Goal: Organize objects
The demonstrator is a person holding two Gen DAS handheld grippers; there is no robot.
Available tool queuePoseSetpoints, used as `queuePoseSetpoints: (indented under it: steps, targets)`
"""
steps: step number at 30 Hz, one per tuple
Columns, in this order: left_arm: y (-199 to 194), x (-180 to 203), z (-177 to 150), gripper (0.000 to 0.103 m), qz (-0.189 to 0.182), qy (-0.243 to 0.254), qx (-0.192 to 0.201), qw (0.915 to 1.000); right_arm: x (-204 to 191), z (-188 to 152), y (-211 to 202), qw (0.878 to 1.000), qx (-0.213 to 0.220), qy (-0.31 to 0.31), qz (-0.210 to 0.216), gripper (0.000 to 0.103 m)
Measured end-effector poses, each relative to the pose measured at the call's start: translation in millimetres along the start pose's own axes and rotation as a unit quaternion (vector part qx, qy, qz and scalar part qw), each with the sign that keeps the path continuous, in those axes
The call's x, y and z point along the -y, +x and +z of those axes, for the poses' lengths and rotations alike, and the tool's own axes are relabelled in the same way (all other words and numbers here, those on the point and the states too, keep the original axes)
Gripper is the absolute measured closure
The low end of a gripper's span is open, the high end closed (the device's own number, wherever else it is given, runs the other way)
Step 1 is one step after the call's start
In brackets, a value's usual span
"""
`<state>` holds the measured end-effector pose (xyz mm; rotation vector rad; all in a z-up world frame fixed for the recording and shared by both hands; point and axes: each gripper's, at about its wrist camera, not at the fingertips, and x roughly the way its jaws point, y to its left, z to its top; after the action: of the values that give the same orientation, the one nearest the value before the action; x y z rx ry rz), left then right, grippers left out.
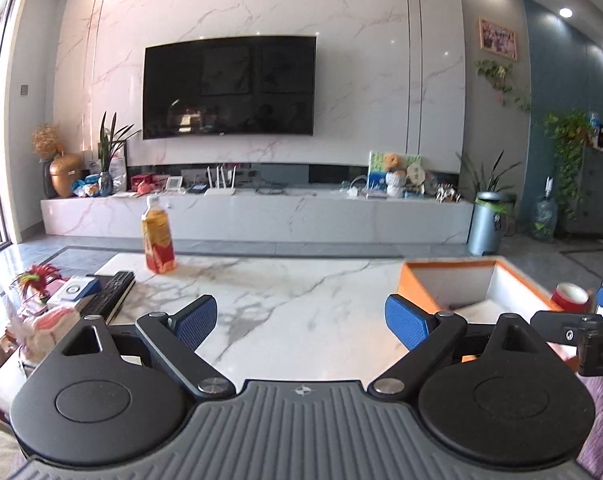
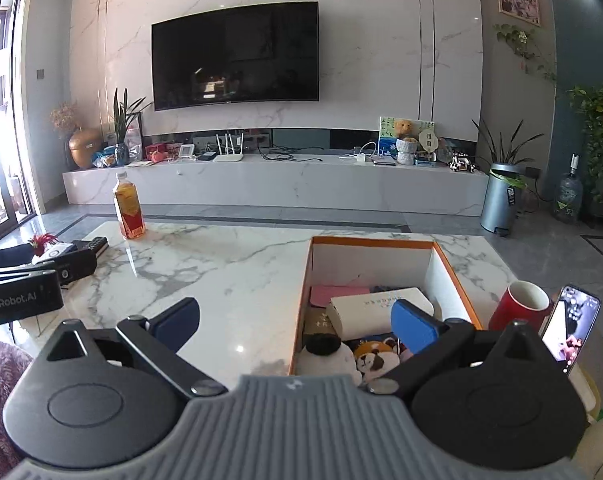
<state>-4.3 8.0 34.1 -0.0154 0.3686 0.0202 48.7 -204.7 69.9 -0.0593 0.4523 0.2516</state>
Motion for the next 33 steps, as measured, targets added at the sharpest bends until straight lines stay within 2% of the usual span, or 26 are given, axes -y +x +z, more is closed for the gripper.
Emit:
queuePoseSetpoints:
  steps: [9,16,22,33]
  targets:
    - [10.8,2.1,-36.6,0.000,0.016,0.001,-0.052,0.9985,-0.4,-34.1,15.1,0.999,-0.013,0.022,-0.023,0.001]
    - [19.7,16.6,-46.2,0.000,0.014,0.010,-0.062,0.9979,13.6,-47.8,27.8,0.998,-0.028,0.043,-0.034,0.001]
    - [23.0,29.2,-55.1,0.000,0.006,0.029,-0.077,0.9965,16.6,-53.4,31.8,0.998,-0.026,0.036,-0.035,0.001]
    - [23.4,34.1,-54.4,0.000,0.012,0.033,-0.091,0.9952,20.0,-58.3,32.5,0.999,-0.022,0.037,-0.014,0.001]
